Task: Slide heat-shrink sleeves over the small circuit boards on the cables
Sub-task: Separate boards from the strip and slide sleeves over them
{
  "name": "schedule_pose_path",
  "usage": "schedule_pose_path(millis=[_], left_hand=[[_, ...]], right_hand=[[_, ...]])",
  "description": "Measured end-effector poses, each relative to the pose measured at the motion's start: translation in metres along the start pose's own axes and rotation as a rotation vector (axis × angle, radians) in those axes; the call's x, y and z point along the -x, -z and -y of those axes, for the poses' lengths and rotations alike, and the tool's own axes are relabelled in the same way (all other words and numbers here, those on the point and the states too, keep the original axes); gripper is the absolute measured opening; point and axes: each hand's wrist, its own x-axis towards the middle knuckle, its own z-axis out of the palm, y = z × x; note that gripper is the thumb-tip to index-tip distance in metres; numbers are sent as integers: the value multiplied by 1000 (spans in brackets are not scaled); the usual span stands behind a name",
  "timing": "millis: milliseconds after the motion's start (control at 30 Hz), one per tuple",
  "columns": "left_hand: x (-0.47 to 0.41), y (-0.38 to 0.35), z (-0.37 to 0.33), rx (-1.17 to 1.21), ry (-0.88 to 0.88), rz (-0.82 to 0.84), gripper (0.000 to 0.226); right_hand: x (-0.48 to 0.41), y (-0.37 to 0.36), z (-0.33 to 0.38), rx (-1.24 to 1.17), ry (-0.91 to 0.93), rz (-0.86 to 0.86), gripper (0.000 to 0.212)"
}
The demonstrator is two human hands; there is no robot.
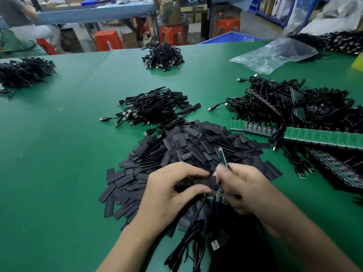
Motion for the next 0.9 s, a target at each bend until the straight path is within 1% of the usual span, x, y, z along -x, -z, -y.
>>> schedule_pose_path(millis=[33,67,100,167,200,233,267,333,400,433,467,533,633,900], left_hand=[[0,1,0,-16,20,-14,29],[1,1,1,-26,32,-28,32],[1,1,1,-28,39,-41,32],[2,0,2,-38,46,-54,28],[3,-1,3,-50,44,-58,26],[3,-1,4,-60,41,-64,25],[3,-2,4,-64,40,-72,24],[3,-3,4,-64,43,-92,22],[3,-3,5,-66,45,-110,20],[3,-2,6,-67,46,-119,19],[3,-2,7,-66,48,-125,18],[3,-1,7,-66,51,-134,18],[3,0,7,-66,56,-140,18],[3,6,10,-102,21,-102,21]], right_hand=[[-1,3,1,-118,-6,-6,51],[0,8,4,-234,20,-17,59],[1,14,8,-337,74,-42,61],[5,29,16,-453,242,-121,53],[8,36,20,-431,336,-175,47],[11,42,24,-344,424,-236,44],[15,46,26,-198,498,-295,43],[20,46,27,231,567,-372,40],[18,38,21,613,538,-310,41],[16,32,16,725,496,-250,44],[13,27,11,785,448,-200,46],[9,18,4,827,376,-137,41],[5,15,-1,814,343,-93,40],[1,11,-8,728,312,-78,45]])
